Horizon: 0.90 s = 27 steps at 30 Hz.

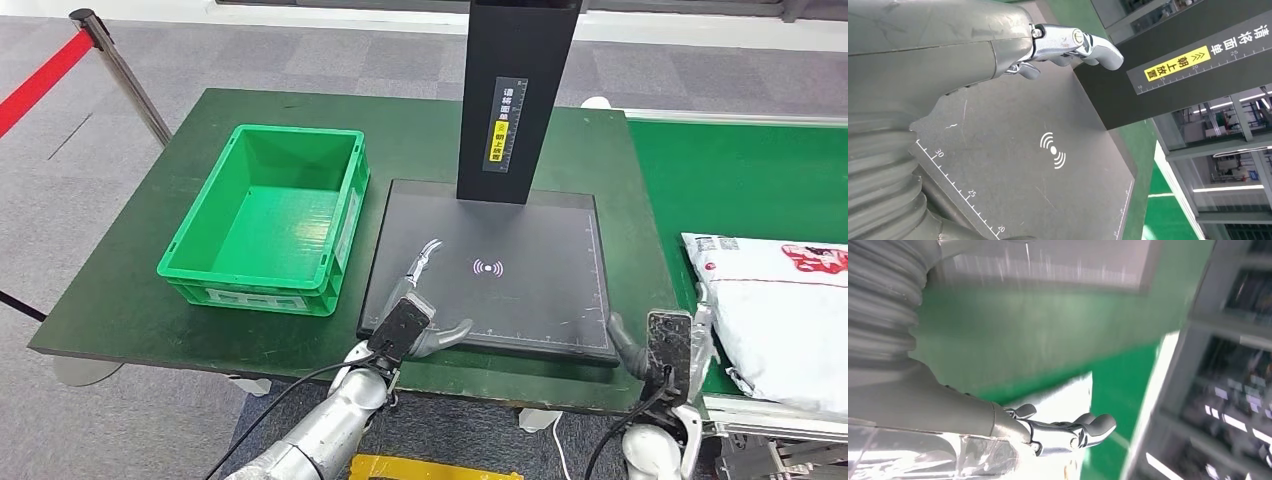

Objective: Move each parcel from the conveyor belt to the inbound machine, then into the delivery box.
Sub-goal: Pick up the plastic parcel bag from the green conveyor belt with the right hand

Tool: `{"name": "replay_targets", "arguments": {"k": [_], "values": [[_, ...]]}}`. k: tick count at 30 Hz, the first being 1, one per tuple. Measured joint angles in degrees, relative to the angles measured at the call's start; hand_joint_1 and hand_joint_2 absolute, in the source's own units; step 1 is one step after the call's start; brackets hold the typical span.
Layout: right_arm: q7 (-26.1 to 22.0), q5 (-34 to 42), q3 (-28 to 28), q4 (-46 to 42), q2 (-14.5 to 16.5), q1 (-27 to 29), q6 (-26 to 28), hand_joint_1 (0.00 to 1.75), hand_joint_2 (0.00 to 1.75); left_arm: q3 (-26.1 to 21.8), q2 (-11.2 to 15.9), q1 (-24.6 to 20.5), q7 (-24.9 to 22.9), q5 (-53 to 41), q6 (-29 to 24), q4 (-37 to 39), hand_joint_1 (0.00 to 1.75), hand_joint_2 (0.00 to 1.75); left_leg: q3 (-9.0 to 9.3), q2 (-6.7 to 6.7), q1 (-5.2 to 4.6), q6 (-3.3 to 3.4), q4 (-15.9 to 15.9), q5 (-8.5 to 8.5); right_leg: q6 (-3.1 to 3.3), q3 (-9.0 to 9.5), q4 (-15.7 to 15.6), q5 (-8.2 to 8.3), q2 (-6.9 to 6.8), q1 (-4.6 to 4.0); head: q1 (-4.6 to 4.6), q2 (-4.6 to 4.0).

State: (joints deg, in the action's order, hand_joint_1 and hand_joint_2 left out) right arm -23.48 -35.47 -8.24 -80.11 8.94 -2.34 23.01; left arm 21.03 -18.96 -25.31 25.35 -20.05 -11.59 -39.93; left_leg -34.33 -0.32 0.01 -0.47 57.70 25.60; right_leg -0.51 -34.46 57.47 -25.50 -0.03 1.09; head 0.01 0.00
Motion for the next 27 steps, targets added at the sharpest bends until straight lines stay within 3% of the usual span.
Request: {"name": "replay_targets", "arguments": {"k": [5,10,16,27], "values": [[4.83,-6.99,-2.16,0.57,-2.13,-1.55,0.97,0.0,1.75,0.0,0.01,0.02,0.0,-0.53,0.38,-0.11,0.0,1.75,0.01,0.01,-0.02,0.01,0.0,0.0,0.0,0.0,-0.01,0.0,0.0,0.02,-0.01,0.0],[10.15,-16.27,-6.68,4.52,-6.56,-5.0,0.27,0.0,1.75,-0.01,0.01,0.07,-0.04,-1.3,1.28,-0.49,0.0,1.75,-0.01,-0.06,-0.03,0.04,0.02,-0.02,-0.02,0.03,-0.01,0.01,-0.09,0.03,0.02,0.0],[11.79,-20.05,-11.1,10.04,-11.01,-7.55,-1.25,0.0,1.75,-0.02,0.05,0.28,-0.47,-1.63,1.46,-1.13,0.0,1.75,-0.01,-0.06,-0.09,0.09,0.03,0.01,-0.07,0.03,-0.01,0.04,-0.06,0.1,0.0,0.0],[13.3,-22.83,-13.45,24.49,-17.84,-12.71,0.08,0.0,1.75,-0.02,0.59,1.57,-1.12,-1.57,1.02,-2.89,0.0,1.75,-0.02,-0.06,-0.1,0.12,0.03,0.0,-0.08,0.03,-0.02,0.04,-0.07,0.1,0.02,0.0]]}}
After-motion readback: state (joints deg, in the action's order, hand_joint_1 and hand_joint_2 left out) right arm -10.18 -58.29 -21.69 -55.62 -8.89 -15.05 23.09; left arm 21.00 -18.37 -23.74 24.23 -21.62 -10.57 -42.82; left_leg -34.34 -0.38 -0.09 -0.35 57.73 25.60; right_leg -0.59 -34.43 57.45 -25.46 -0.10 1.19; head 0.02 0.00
